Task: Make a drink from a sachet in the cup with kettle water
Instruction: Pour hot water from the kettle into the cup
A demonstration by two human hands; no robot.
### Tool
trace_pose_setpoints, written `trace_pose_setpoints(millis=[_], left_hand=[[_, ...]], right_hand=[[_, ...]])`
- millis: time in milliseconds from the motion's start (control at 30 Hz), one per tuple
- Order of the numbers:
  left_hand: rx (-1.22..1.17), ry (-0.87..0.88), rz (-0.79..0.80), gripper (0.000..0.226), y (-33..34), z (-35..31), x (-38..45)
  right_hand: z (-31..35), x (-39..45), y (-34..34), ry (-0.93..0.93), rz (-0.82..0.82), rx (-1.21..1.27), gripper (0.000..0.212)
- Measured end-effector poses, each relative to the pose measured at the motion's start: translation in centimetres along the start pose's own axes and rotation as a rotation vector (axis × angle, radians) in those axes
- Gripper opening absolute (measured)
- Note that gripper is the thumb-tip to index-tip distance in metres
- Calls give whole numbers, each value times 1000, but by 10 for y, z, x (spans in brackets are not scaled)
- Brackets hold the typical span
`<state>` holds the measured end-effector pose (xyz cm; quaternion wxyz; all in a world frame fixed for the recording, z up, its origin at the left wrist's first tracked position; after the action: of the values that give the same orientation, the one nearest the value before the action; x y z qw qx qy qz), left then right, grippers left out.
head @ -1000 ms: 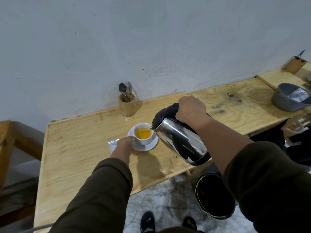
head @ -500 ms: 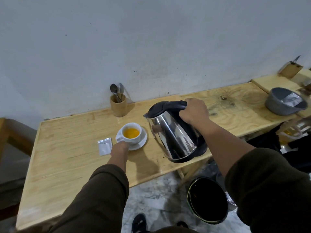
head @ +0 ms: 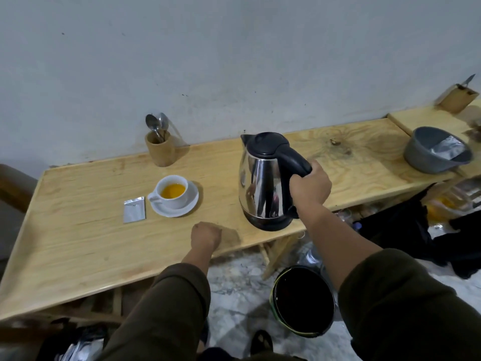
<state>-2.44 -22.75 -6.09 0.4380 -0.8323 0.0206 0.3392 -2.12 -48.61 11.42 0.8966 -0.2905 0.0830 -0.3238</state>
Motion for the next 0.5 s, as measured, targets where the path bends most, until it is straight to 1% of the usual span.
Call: trace_pose_setpoints(millis=[67,200,367,500], left_hand=[[65,42,25,41,16,-9,3],[134,36,83,52,47,-19,8],[218,-27,132,61,57,-23,-2],[257,-6,146,67,63,-24,3]], right_hand=[[-13,3,-5,28,-24,30,21],[-33,9,-11,41,-26,70,22],[-45,17,-14,39,-15,88,19],[-52,20,-10,40,12,105,17]])
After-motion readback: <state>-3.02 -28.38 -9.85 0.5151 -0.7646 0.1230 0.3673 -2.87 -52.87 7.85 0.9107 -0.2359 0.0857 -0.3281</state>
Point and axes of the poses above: each hand's wrist, its own x-axis towards the middle knuckle, its own y-axis out of the palm, z = x × y, the point moved 8 cm from there along x, towards the middle knuckle, and after that the axes turned 2 degrees about -y, right-handed, at the moved point
